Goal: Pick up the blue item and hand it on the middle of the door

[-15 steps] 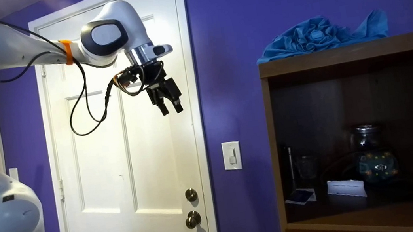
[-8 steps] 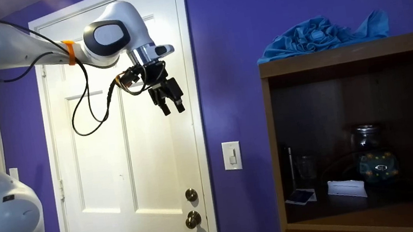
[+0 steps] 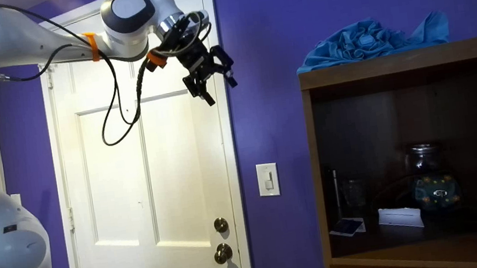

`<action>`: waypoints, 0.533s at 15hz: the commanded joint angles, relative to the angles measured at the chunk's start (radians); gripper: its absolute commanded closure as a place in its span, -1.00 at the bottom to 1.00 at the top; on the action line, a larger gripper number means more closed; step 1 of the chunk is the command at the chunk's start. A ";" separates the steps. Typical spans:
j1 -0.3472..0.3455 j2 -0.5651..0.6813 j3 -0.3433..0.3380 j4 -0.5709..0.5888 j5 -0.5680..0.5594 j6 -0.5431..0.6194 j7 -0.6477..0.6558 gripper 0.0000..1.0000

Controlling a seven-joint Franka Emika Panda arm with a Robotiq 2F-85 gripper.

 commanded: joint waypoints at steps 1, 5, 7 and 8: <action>0.045 0.132 -0.088 0.196 0.018 -0.014 -0.214 -1.00; 0.056 0.242 -0.187 0.353 0.126 0.002 -0.403 -1.00; 0.056 0.301 -0.242 0.435 0.241 -0.022 -0.464 -1.00; 0.054 0.323 -0.263 0.463 0.307 -0.015 -0.467 -1.00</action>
